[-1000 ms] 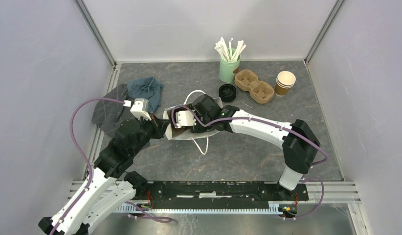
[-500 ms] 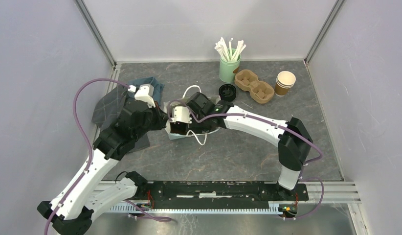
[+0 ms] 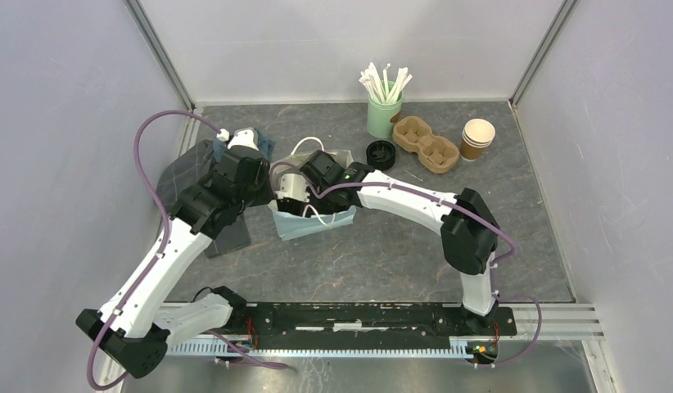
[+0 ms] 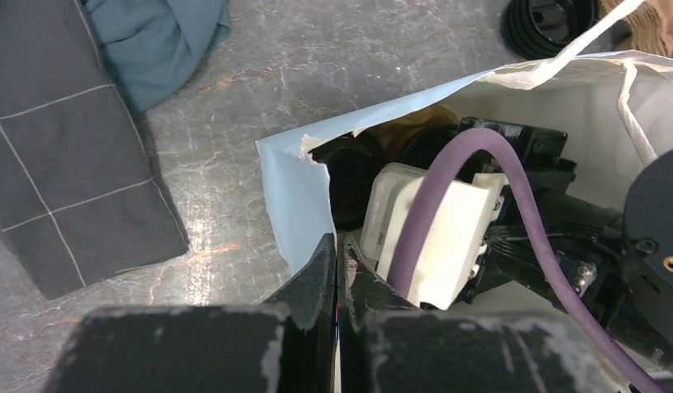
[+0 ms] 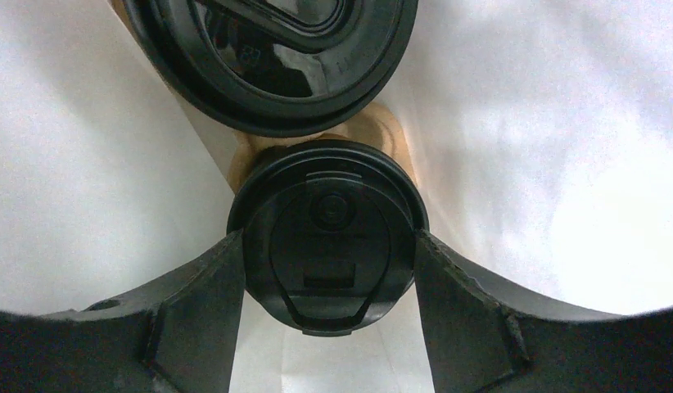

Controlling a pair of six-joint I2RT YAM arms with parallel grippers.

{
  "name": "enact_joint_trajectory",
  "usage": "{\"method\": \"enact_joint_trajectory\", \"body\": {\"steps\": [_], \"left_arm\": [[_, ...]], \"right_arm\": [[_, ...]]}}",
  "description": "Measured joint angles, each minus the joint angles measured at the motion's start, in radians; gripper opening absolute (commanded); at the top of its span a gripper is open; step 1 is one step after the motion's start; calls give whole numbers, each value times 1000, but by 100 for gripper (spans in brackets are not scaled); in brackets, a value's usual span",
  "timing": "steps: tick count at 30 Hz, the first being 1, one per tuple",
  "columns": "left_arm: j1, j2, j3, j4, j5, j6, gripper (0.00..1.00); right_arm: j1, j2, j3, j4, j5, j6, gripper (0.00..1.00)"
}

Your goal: Pack the takeout coffee

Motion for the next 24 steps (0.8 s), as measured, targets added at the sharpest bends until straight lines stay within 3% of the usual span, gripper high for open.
{"method": "enact_joint_trajectory", "body": {"steps": [14,15,19,24], "left_arm": [[65,23,2,23,-49,1,2],[66,24,2,25,-49,1,2],[70,26,2,28,-51,2,2],[72,26,2,33,-49,2,2]], "right_arm": [[-11,70,50,90,-5,2,1],[-11,69,47,93,-5,2,6],[-14,90,94,61,-7,14,37],[-24,88,111,40,-15,82,62]]}}
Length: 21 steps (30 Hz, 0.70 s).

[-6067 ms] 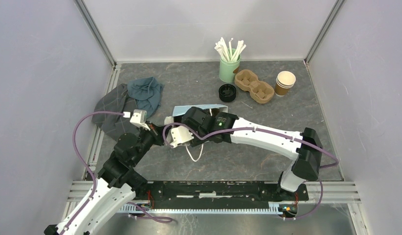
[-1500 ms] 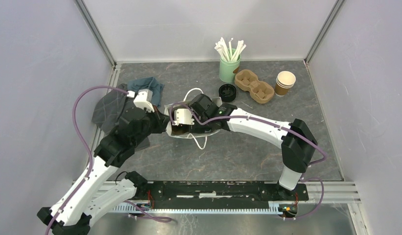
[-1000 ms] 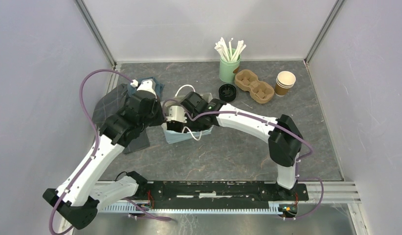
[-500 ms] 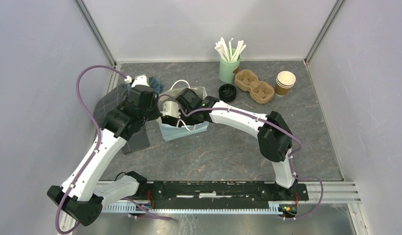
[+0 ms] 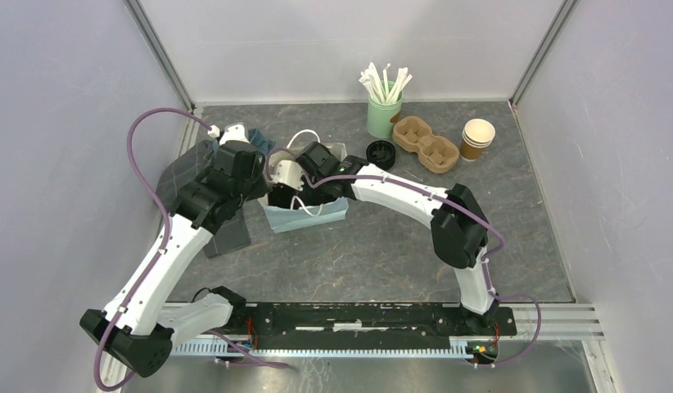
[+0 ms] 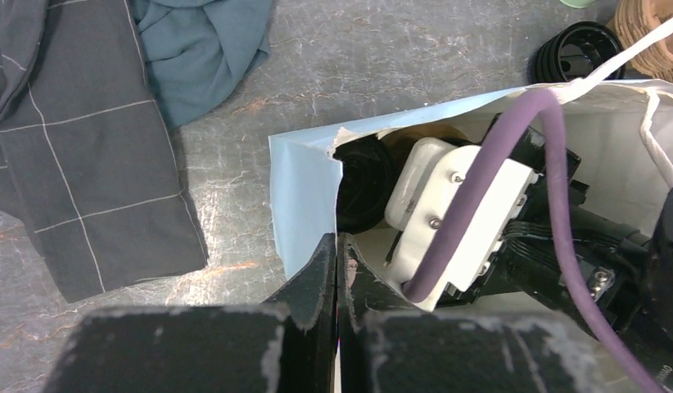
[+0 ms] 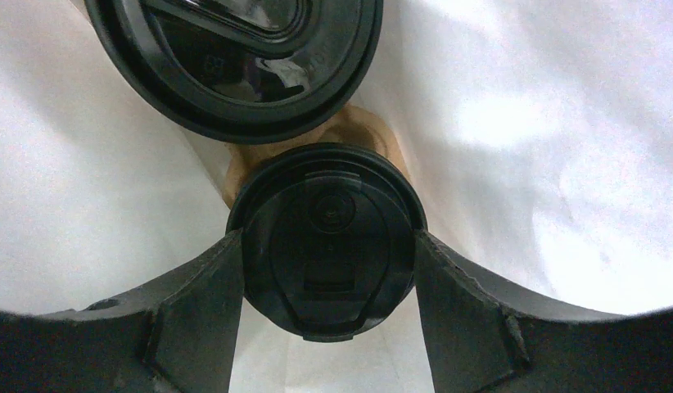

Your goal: Pack the takeout coffee

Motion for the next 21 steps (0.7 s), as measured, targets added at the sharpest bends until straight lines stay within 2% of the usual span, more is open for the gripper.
{"method": "enact_joint_trajectory", "body": {"steps": [3,9,11,21], "left_arm": [[0,0,0,1,0,0,2],[0,0,0,1,5,0,2],[0,0,0,1,12,0,2],[0,0,3,6,101,0,2]], "right_arm": [[-4,-13,0,-18,-1,44,72],[-5,-60,0,-86,-6,126,84],[-5,-74,0,-101,-8,143,97],[1,-149,13,-166,-5,211,98]]}}
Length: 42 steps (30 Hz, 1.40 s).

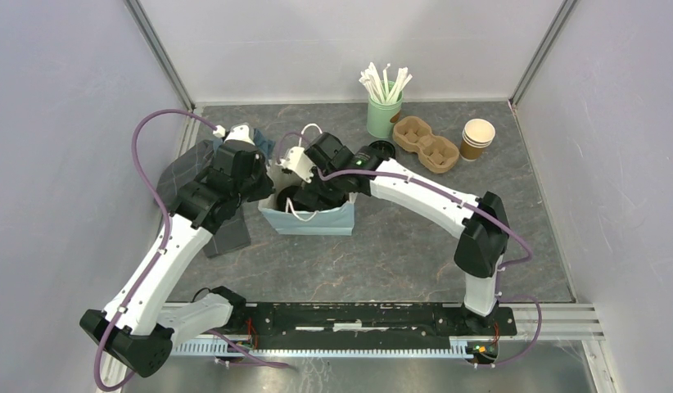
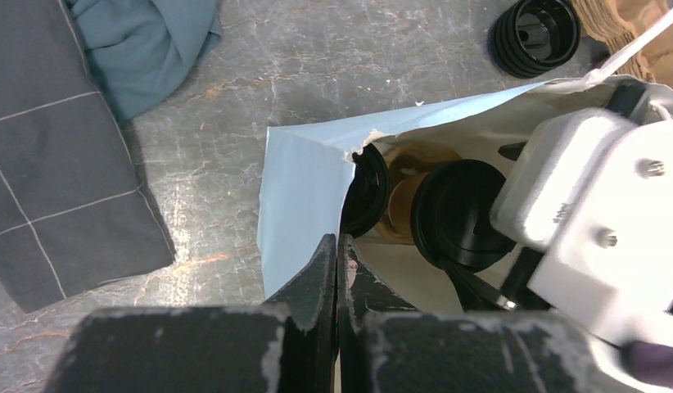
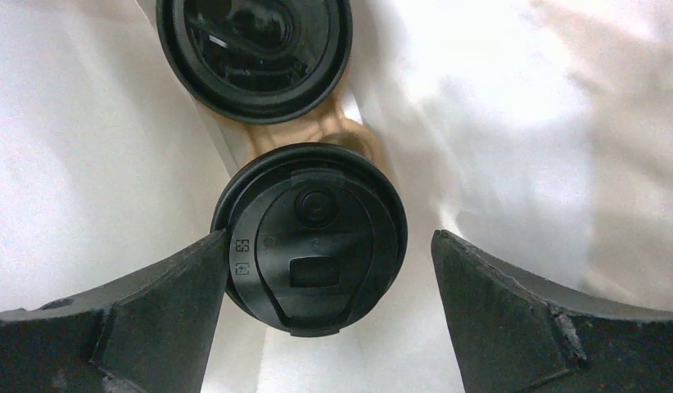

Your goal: Pack the takeout coffee

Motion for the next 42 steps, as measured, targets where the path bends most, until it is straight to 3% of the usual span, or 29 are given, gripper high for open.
{"method": "enact_joint_trajectory", "body": {"steps": [12,21,29,33,37,42], "left_arm": [[0,9,44,-21,56,-1,2],[0,37,45,-37,56,-1,2],[0,20,33,-17,64,0,2],[0,-56,-58,87,80,18,2],[0,-223,-264,306,110,89,2],[0,-376,-434,514,123,182,2]], "right_arm": [[13,-94,175,-74,-4,130,98],[13,-250,195,-32,-45,192,98],[3,-291,197,1,107,202,96],[-19,-315,147,8,195,212,95],[-27,-380,37,34,255,224,95],[-27,-514,-128,118,216,231,96]]}}
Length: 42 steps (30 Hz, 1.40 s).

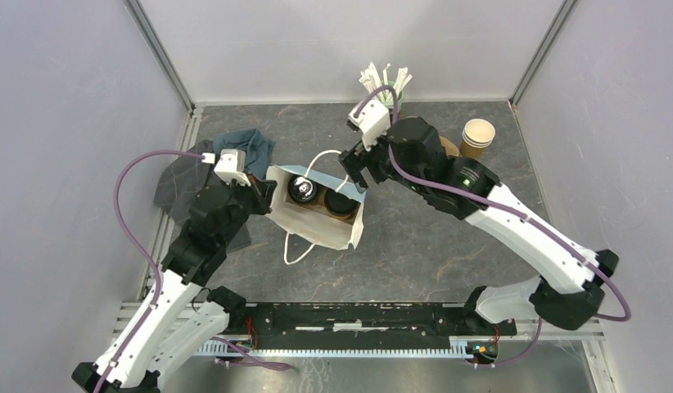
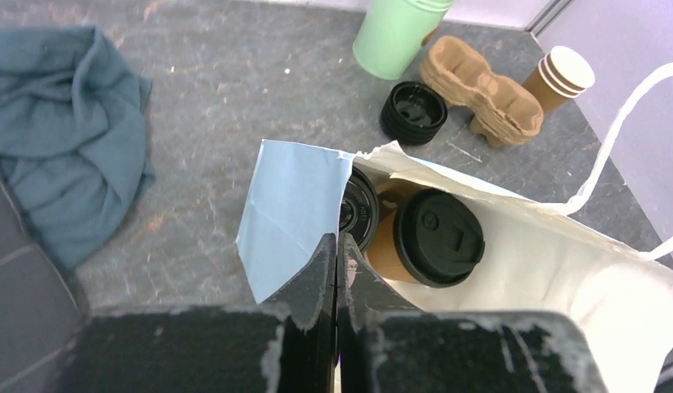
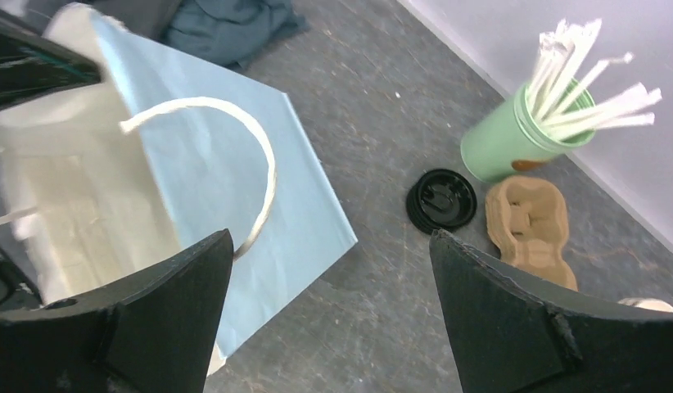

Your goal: Pack the takeout coffee

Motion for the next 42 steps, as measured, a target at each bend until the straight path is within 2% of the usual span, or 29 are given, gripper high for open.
{"method": "enact_joint_trajectory", "body": {"steps": [7,13,15,19,22,23,27,30,32,34,36,42], "left_arm": [[0,2,-34,113,21,64,2],[0,-5,-52,111,19,65,2],[0,-2,-51,106,19,65,2],[0,10,-47,100,18,65,2],[0,14,-47,93,18,64,2],[0,14,-46,92,18,64,2],[0,18,-39,83,16,63,2],[0,18,-31,76,16,63,2],[0,18,-29,71,19,63,2],[0,18,-29,66,20,63,2],[0,18,-29,60,24,63,2],[0,7,-29,57,48,64,2]], "right_arm": [[0,-145,-106,119,-105,-8,95],[0,-148,-107,124,-110,-8,93],[0,-136,-107,120,-105,-8,88],[0,-115,-106,110,-142,-13,71],[-1,-115,-118,89,-232,-19,66],[0,-124,-141,95,-254,-19,64],[1,-190,-288,79,-315,-20,47],[18,-224,-376,75,-358,-18,47],[71,-221,-388,75,-357,-24,47],[148,-192,-381,97,-351,-27,41],[201,-133,-346,107,-335,-23,33],[225,80,-218,142,-192,3,27]]}}
